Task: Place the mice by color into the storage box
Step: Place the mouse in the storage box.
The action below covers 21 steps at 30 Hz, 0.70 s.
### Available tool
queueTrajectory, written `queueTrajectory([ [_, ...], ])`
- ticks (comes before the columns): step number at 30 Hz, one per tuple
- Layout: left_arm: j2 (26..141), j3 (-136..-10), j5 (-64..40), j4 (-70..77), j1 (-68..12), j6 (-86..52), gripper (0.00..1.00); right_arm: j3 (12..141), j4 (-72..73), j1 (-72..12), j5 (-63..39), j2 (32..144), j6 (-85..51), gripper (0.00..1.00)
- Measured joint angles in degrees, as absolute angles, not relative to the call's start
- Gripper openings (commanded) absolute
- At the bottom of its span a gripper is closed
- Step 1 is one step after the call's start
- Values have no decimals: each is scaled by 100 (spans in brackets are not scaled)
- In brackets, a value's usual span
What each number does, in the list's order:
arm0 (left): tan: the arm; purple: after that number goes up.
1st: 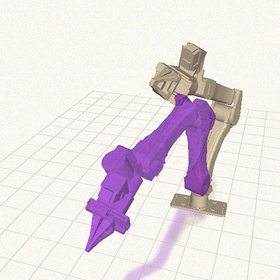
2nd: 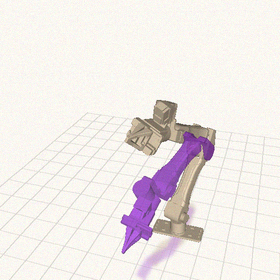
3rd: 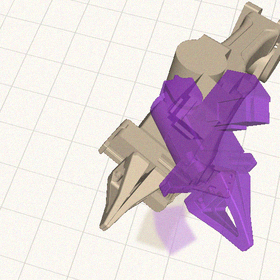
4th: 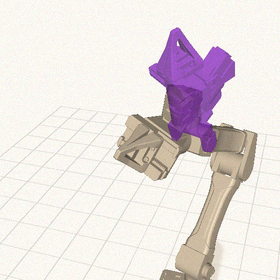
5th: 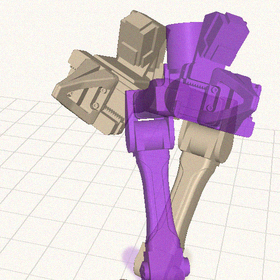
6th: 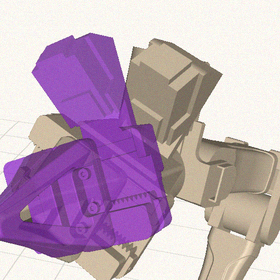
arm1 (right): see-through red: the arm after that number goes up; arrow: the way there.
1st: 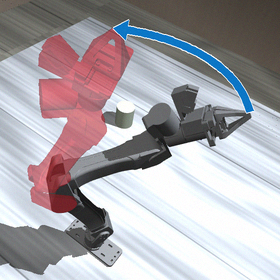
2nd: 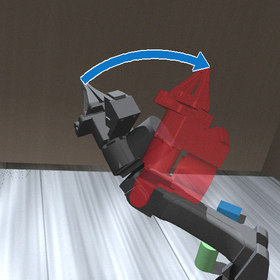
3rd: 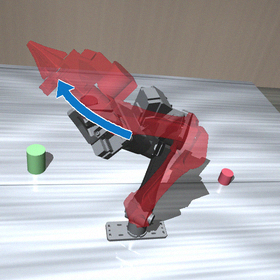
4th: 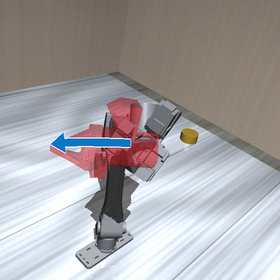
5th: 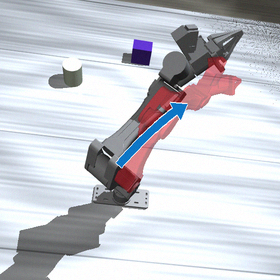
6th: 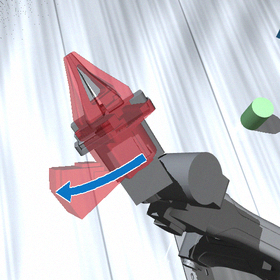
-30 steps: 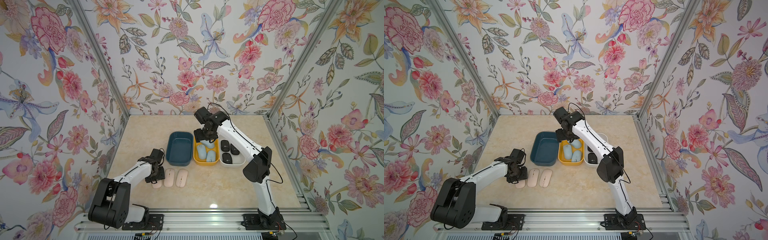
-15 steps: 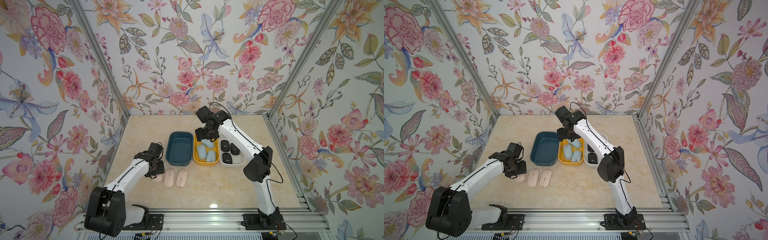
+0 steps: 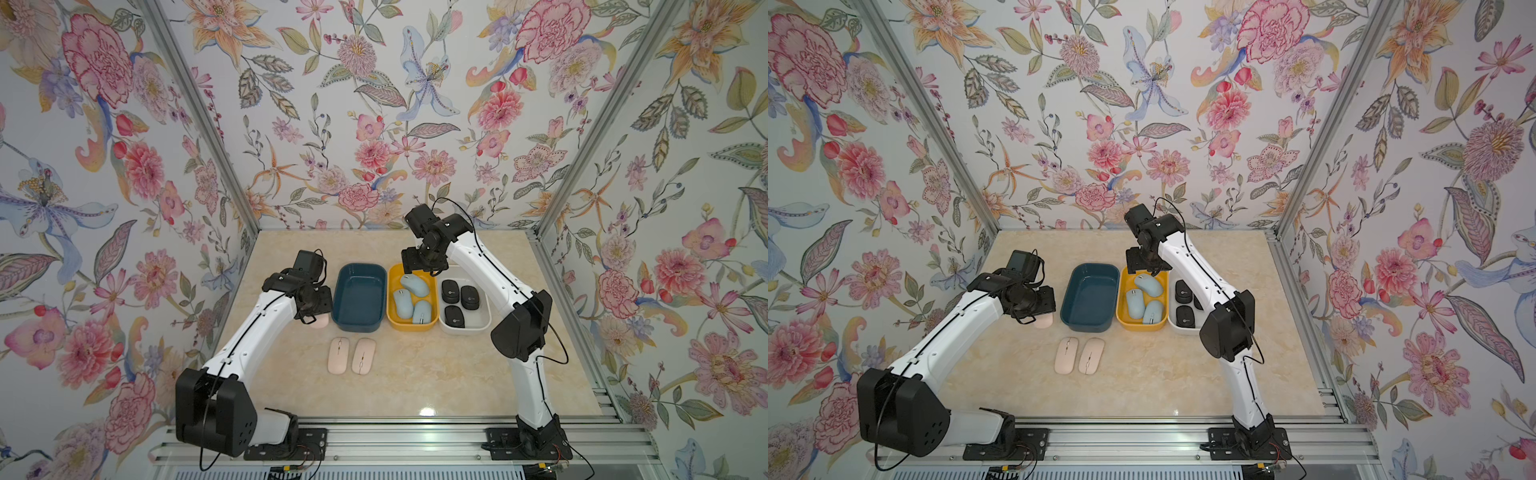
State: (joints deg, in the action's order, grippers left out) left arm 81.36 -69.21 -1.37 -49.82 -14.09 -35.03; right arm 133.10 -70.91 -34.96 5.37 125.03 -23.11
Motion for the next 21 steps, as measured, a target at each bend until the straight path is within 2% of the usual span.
queueTrajectory([
  [21,10803,-9360,-292,-4993,-1553,-3162,59,13423,-7091,-3173,578,12499,-2274,81],
])
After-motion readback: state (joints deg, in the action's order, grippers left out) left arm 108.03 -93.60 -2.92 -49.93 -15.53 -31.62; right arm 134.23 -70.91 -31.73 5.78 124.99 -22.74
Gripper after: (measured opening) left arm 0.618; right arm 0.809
